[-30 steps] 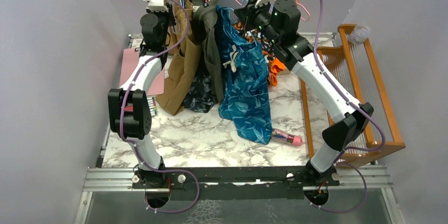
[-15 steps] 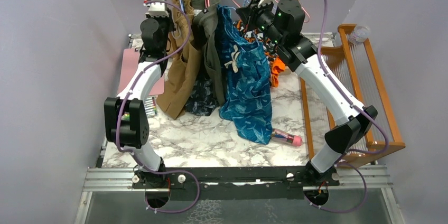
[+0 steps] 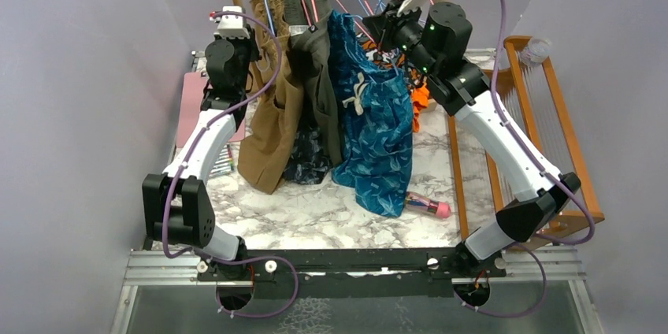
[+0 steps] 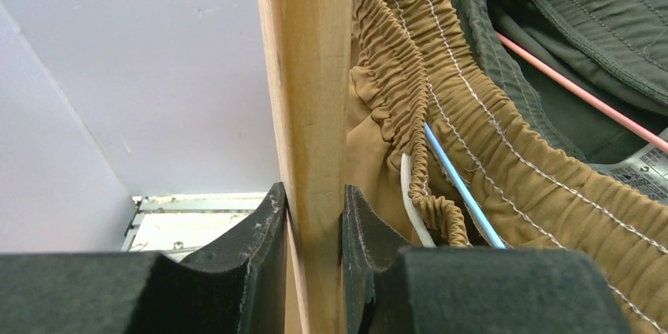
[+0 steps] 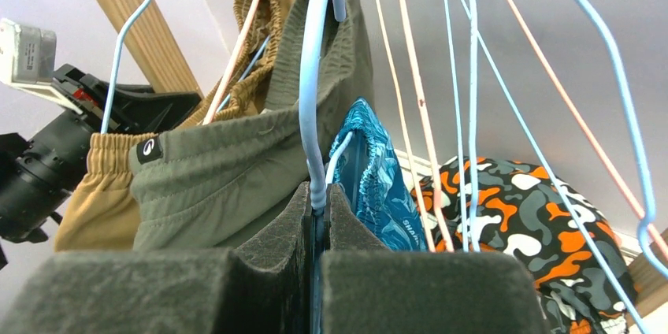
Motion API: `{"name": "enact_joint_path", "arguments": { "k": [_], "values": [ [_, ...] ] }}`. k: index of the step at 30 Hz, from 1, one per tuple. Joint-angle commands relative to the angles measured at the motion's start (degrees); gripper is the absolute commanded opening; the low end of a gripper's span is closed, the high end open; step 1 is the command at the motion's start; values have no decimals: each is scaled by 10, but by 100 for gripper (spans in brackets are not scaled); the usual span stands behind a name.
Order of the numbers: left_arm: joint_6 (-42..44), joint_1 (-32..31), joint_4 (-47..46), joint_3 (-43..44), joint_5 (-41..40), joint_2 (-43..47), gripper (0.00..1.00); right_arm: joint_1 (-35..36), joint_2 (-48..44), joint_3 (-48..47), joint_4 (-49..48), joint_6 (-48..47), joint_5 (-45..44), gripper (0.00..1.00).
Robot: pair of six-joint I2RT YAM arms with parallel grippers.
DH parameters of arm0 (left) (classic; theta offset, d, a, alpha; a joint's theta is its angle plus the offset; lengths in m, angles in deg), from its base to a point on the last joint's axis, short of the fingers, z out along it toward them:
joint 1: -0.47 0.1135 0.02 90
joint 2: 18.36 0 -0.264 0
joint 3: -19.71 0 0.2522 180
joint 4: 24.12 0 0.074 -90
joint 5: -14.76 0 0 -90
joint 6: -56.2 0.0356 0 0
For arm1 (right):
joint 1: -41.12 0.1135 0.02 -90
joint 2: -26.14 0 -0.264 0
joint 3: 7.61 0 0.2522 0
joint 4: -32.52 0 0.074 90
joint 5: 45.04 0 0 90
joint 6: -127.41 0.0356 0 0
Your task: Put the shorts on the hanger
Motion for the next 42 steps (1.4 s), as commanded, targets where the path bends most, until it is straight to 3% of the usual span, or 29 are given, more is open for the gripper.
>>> {"name": "enact_joint_path", "arguments": {
  "k": [1,8,16,25,30,42],
  "values": [
    [-62,-35,59,-25,79,73,0,1,-40,15,0,-15,-21,1],
    [-84,-45,119,-68,73,143,0,1,-55,21,17,-14,-21,1],
    [-112,-47,152,-111,70,191,0,1,-42,-34,80,6,15,1],
    [-115,-47,165,-116,71,222,0,13,19,-207,144,-4,53,1],
    [-113,-47,164,-126,66,234,0,30,65,-262,149,-13,31,1],
    [-113,-47,157,-148,56,244,0,94,105,-264,94,-68,-83,1]
  ]
}}
